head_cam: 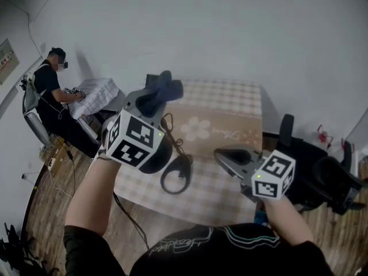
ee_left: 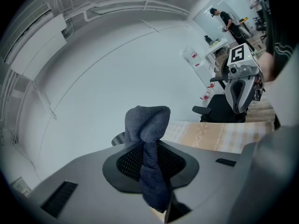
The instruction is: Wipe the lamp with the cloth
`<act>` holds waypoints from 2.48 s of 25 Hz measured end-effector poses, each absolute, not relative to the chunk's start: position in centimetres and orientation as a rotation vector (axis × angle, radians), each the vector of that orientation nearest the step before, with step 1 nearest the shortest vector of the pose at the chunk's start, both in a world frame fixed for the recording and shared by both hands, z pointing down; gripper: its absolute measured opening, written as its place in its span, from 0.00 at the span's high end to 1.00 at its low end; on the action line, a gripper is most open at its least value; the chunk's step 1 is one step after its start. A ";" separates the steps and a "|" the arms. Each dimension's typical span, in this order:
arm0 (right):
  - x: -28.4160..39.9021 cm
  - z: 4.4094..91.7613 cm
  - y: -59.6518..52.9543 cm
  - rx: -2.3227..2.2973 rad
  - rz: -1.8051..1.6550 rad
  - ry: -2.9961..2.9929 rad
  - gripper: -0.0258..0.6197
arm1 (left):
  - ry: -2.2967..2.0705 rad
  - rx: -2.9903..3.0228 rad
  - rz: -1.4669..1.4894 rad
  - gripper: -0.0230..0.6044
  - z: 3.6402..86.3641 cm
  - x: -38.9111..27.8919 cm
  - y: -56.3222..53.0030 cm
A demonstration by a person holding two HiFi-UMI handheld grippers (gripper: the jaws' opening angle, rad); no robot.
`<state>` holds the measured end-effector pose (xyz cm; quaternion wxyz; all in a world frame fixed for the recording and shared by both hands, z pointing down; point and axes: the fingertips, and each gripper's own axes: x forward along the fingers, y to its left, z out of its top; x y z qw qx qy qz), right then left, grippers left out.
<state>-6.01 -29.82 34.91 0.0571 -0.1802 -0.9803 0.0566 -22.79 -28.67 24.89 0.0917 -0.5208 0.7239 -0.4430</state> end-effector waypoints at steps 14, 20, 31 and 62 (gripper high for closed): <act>-5.0 35.6 -28.7 -0.561 0.201 -2.955 0.94 | 2.207 -1.634 -1.373 0.85 31.8 -21.5 -26.5; -4.0 35.9 -28.4 -0.561 0.217 -2.955 0.94 | 2.238 -1.637 -1.419 0.85 33.6 -20.7 -25.8; -1.6 36.3 -28.1 -0.544 0.231 -2.950 0.94 | 2.228 -1.683 -1.543 0.85 38.8 -17.9 -24.9; 0.1 39.9 -22.0 -0.704 0.372 -2.831 0.94 | 2.500 -1.903 -1.223 0.85 42.4 -11.7 -13.8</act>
